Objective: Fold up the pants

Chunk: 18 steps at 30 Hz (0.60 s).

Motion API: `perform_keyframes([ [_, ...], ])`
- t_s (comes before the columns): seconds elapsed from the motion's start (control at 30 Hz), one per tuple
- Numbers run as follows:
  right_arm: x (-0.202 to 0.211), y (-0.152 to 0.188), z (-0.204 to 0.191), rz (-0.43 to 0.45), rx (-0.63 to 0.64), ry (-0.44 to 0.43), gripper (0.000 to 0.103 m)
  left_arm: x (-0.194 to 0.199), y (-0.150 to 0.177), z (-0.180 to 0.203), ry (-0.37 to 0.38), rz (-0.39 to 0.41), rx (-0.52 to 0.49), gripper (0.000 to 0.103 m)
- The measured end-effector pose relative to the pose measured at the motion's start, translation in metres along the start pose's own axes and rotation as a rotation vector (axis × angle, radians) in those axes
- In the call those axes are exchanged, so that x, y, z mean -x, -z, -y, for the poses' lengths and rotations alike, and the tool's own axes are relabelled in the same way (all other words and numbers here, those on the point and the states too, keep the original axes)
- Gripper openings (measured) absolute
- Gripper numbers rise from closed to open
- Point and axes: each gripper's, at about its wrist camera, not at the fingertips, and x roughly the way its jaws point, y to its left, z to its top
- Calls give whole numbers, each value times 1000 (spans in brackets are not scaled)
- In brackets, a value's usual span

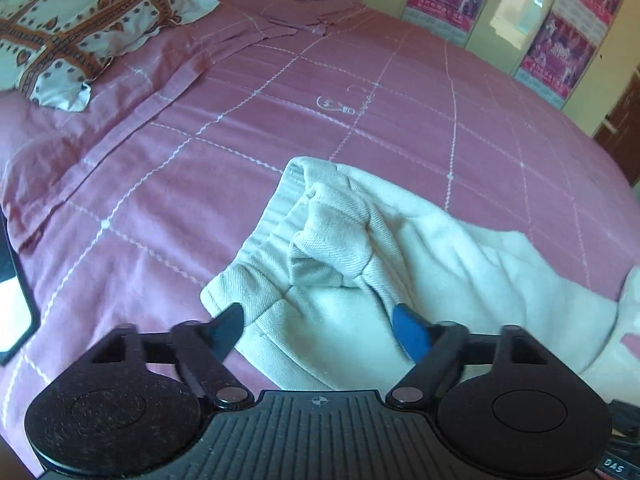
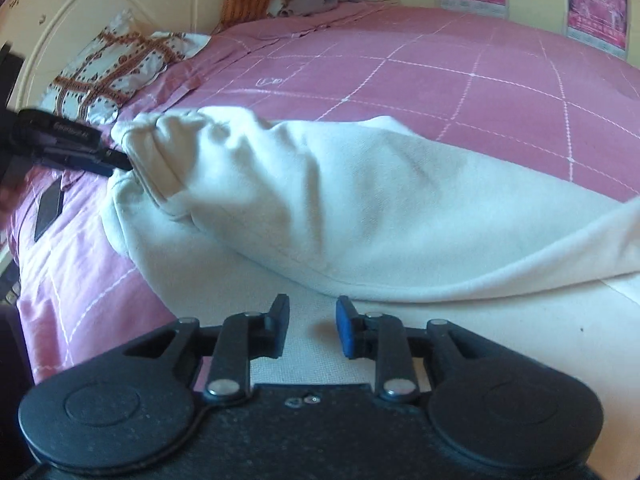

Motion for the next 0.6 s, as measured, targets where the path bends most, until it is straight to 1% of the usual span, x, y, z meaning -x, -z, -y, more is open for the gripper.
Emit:
perform_keyframes([
  [0.03, 2, 0, 6, 3, -39, 7, 36, 5, 3, -3, 27, 15, 33, 89],
  [0.1, 5, 3, 19, -7, -112, 21, 42, 5, 3, -5, 80, -3, 92, 89],
  [0.13, 1, 6, 26, -21, -161, 18, 43, -2, 3, -4, 93, -19, 124, 89],
  [0.2, 0, 12, 41, -25, -263, 1, 43, -16, 4, -2, 98, -35, 165, 89],
  [0.3, -3, 15, 52, -17, -389, -12, 43, -39, 4, 1, 90, -36, 202, 88],
  [0.33, -6, 14, 53, -9, -415, -14, 45, -47, 3, 5, 76, -44, 204, 75],
  [0.37, -8, 12, 56, -2, -436, -12, 46, -55, 3, 8, 59, -59, 201, 64],
  [0.4, -10, 8, 59, 0, -461, -5, 46, -64, 2, 12, 51, -79, 197, 39],
  [0.43, -14, 5, 63, -3, -493, -2, 46, -69, 3, 15, 39, -89, 188, 17],
  [0.47, -19, 2, 68, -9, -533, -2, 46, -72, 4, 19, 26, -89, 172, 12],
  [0.5, -24, 2, 72, -12, -569, 2, 46, -73, 5, 24, 9, -82, 151, 12],
  [0.57, -32, 1, 79, -3, -629, 32, 37, -68, 7, 34, -9, -50, 102, 11],
  [0.6, -35, 0, 81, 7, -651, 57, 24, -63, 6, 36, 0, -34, 91, 9],
])
